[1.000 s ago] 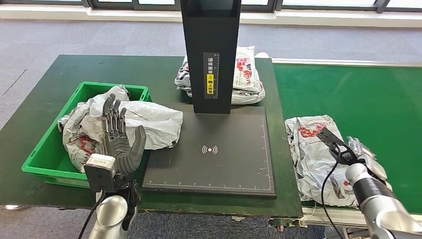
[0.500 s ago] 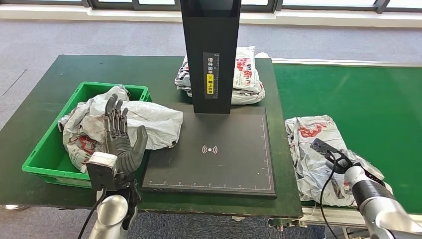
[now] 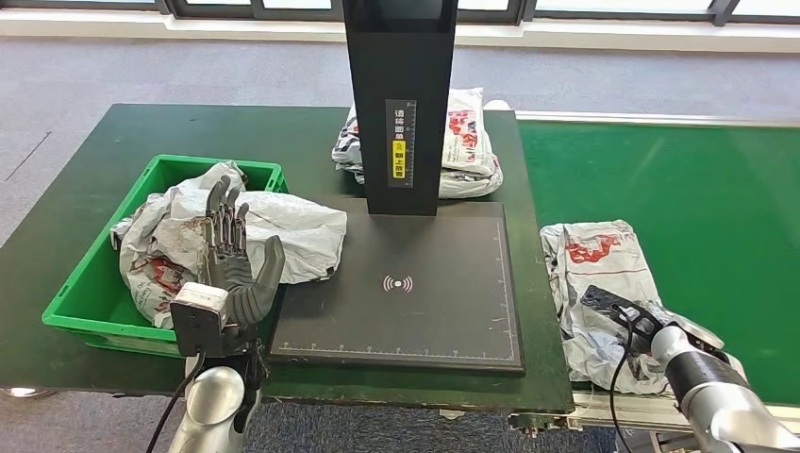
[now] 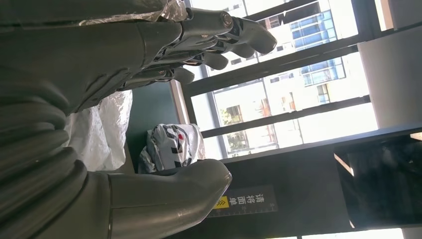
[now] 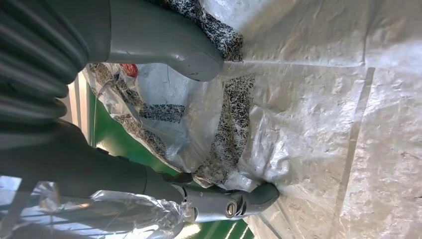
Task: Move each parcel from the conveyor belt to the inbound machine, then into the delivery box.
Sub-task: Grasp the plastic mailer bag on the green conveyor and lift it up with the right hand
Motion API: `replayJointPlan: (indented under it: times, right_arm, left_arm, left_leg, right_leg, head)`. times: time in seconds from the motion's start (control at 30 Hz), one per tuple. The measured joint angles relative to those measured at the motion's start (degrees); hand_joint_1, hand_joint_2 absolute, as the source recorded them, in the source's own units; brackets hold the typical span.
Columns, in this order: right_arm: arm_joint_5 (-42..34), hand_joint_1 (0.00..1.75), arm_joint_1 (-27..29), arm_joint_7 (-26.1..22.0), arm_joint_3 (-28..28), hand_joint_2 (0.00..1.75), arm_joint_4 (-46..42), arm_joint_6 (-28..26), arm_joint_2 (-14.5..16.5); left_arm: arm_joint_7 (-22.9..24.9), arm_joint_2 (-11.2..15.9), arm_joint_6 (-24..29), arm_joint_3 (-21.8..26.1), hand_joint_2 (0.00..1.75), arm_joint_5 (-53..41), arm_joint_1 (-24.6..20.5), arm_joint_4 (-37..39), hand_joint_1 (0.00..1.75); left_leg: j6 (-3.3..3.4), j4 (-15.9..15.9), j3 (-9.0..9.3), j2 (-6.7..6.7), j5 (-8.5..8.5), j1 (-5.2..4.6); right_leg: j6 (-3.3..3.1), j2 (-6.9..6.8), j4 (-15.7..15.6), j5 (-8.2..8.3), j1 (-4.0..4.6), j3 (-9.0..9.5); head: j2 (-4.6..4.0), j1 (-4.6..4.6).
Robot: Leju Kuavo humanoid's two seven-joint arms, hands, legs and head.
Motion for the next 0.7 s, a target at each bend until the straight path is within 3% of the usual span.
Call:
replayJointPlan:
  times: [0.1,0.13,0.23,0.27,0.7]
  right_arm:
    - [0.11,0.00,0.06,0.17,0.04,1.75,0.00,0.49,-0.01]
    - [0.18,0.10,0.08,0.34,0.05,1.75,0.00,0.68,-0.01]
    - [0.44,1.40,0.11,0.57,0.07,1.75,0.00,1.47,0.00]
    - [0.40,1.75,0.14,0.32,0.07,1.75,0.00,1.70,0.01]
    - [-0.45,1.75,-0.22,-1.45,1.11,1.75,0.00,1.94,0.02]
  left_arm:
    - [0.12,-0.01,-0.24,-0.03,1.75,-0.13,-0.03,0.07,0.00]
    - [0.18,-0.03,-0.36,-0.05,1.75,-0.20,-0.05,0.10,0.00]
    - [0.38,-0.16,-0.64,-0.10,1.75,-0.37,-0.24,0.24,0.00]
    - [0.44,-0.20,-0.68,-0.11,1.75,-0.42,-0.35,0.32,0.00]
    - [0.55,-0.41,-0.73,-0.13,1.75,-0.79,-0.97,1.13,0.00]
  left_leg:
    - [0.00,0.03,0.00,0.00,0.00,0.00]
    - [0.00,0.04,0.01,0.00,0.00,0.00]
    - [0.00,0.06,0.01,-0.01,0.00,0.00]
    - [0.01,0.06,0.02,-0.01,0.00,0.00]
    - [0.03,0.12,0.21,0.00,-0.03,0.08]
  right_leg:
    - [0.00,0.00,0.00,0.00,0.00,0.01]
    - [0.00,0.00,0.00,0.00,0.00,0.01]
    - [0.00,-0.01,0.00,0.00,0.00,0.04]
    - [0.01,-0.01,0.00,0.00,0.00,0.05]
    - [0.01,-0.01,-0.03,0.00,0.10,0.29]
  head:
    - [0.00,0.00]
    - [0.00,-0.01]
    - [0.00,-0.01]
    - [0.00,-0.01]
    - [-0.01,-0.01]
